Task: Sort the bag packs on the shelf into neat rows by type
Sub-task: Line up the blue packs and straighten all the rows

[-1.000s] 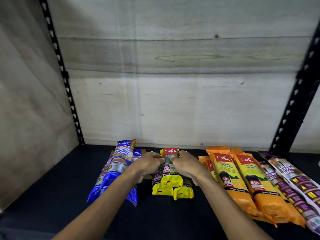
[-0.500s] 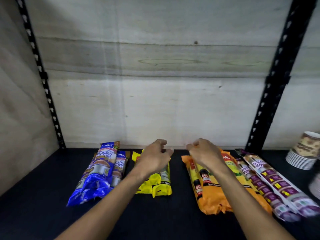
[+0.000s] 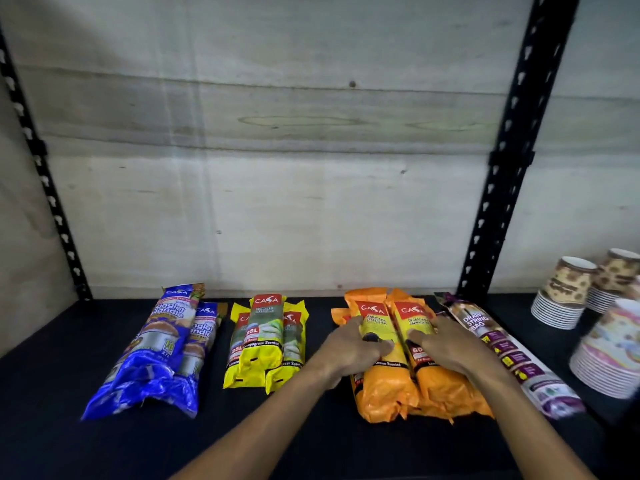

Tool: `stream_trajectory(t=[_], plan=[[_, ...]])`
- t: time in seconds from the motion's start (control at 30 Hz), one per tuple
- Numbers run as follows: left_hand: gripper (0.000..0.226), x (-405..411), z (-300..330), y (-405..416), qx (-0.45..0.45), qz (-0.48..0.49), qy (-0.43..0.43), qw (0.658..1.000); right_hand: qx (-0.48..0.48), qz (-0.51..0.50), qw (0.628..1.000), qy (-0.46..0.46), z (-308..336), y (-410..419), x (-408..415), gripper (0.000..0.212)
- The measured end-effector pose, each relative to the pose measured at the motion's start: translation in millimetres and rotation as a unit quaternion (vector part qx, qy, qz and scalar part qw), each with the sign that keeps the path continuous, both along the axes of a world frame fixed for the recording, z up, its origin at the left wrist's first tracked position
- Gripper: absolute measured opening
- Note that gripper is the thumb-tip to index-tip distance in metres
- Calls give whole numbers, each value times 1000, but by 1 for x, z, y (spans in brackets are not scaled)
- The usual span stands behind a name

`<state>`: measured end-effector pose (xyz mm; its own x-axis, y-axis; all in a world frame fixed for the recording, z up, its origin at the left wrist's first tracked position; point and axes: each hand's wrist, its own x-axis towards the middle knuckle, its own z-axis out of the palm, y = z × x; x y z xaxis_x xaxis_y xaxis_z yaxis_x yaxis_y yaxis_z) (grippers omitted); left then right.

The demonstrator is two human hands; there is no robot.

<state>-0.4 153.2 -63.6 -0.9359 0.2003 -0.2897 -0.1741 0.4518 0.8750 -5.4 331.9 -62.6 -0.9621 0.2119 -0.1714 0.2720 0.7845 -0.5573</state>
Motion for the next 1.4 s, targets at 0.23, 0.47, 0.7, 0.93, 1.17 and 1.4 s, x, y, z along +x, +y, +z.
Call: stream_trajectory(t=[0.23,0.47,0.7,0.93,1.17,1.4], plan=[[87,-6,-7,-1,-2,4,8,1000,16,7,1000,7,-1,-3,-3,49],[79,-17,-7,-15,-11,34,18,999,29,21,999,23,1,-26,-11,55],[62,-30,-5,-27,-11,51,17,998,47,24,998,26,-2,-44,-26,54],[77,-11,0,-10,-208,55,183,959,35,25,998,36,10,-25,-21,43],[53,29,20,68,-100,-71,217,968,125,-73,984,103,44,60,2,37],[9,13,13,130,85,-100,19,991,31,-77,996,9,14,107,9,40]])
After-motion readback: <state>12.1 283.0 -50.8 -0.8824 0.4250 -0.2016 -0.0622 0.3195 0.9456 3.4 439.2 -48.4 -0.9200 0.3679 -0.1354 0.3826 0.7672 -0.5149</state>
